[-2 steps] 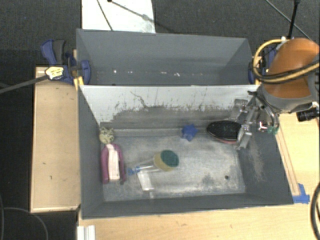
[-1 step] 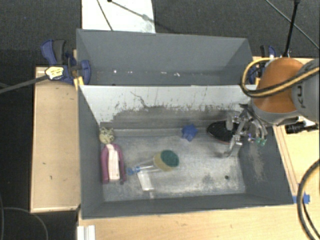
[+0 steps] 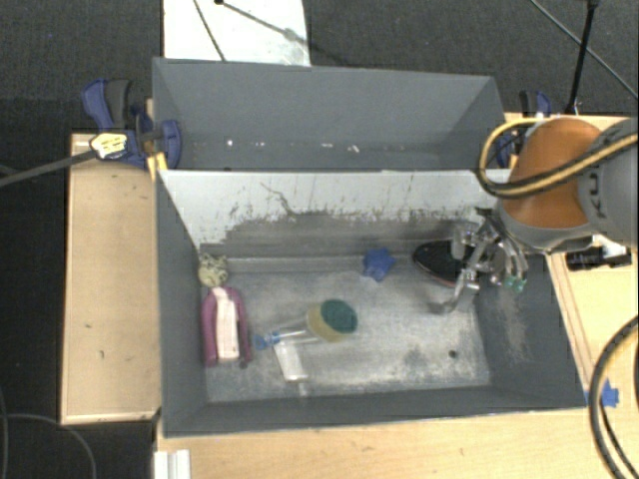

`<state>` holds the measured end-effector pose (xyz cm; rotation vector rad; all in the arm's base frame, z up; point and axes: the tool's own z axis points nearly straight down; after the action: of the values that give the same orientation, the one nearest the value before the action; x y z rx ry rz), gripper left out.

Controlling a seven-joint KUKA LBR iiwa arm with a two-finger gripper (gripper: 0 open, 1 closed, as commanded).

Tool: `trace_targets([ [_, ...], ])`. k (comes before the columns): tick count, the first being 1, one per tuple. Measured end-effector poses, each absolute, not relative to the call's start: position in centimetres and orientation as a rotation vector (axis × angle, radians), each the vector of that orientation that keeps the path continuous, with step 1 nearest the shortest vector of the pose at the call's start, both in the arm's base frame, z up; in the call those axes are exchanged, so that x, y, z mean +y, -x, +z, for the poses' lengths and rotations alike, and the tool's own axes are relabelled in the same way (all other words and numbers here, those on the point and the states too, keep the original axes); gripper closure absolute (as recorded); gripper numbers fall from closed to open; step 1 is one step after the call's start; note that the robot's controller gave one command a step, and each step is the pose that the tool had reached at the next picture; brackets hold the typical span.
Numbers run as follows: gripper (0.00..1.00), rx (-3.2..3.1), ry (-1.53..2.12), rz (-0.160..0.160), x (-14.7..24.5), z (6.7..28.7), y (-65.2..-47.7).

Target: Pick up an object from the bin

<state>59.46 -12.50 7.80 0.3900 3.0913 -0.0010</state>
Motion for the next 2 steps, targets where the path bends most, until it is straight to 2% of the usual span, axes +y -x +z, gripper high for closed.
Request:
trace_targets([
  [1, 0.00, 3.088, -0.453, 0.000, -12.4, 7.8, -59.1],
  [2, 0.00, 3.080, -0.454, -0.002, -12.3, 7.9, -58.1],
])
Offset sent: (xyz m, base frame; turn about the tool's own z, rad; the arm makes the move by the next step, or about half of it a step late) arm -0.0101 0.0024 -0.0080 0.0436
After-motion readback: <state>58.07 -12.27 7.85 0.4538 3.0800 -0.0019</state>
